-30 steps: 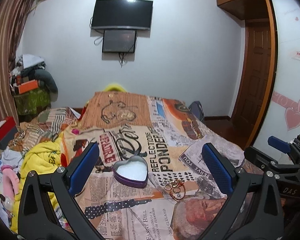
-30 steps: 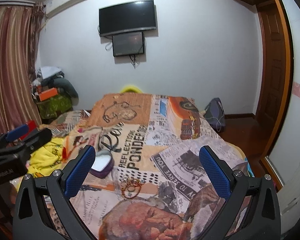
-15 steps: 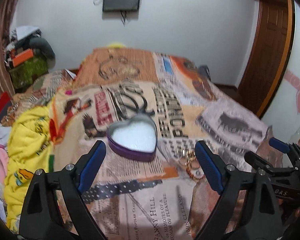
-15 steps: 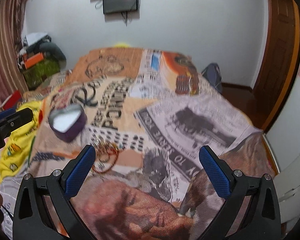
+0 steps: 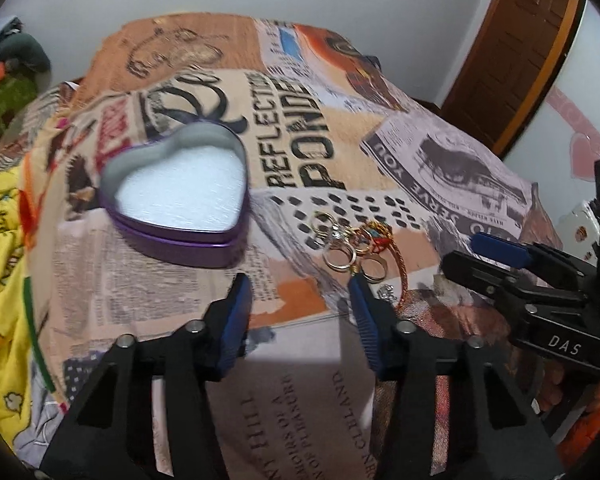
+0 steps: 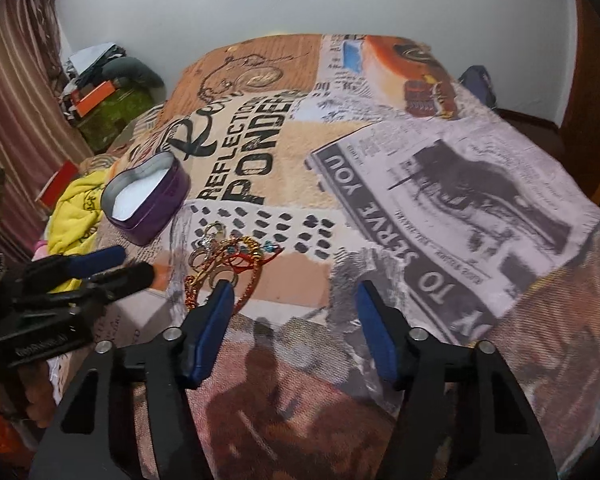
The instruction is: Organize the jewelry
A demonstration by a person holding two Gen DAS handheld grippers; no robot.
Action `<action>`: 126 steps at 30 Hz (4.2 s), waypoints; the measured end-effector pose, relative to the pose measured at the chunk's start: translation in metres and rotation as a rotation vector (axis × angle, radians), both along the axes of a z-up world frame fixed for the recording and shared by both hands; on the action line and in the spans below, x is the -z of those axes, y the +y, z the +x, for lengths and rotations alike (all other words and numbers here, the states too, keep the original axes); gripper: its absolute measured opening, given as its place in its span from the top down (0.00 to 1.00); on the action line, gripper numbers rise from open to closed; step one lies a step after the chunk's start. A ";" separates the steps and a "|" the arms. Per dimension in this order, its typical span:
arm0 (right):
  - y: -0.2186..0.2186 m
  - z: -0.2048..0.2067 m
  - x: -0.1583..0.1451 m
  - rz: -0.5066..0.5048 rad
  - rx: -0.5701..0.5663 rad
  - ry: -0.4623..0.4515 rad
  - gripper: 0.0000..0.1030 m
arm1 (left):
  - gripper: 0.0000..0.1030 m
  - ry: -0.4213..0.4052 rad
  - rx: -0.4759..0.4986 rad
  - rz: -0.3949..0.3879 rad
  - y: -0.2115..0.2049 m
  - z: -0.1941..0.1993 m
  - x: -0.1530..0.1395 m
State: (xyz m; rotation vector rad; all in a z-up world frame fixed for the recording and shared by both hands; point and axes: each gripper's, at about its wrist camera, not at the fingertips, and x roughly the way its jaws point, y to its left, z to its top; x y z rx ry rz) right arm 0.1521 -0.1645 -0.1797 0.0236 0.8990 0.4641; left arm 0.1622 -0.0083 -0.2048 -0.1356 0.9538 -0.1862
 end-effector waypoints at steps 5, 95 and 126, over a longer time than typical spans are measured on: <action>0.005 0.007 0.011 0.029 -0.038 0.052 0.58 | 0.58 0.007 0.034 0.007 -0.010 0.010 0.006; 0.041 0.015 -0.009 -0.042 -0.071 0.004 0.81 | 0.81 -0.068 -0.026 0.022 0.019 -0.014 -0.002; 0.110 0.029 -0.073 0.083 -0.213 -0.156 0.81 | 0.81 -0.241 -0.109 0.053 0.076 0.001 -0.063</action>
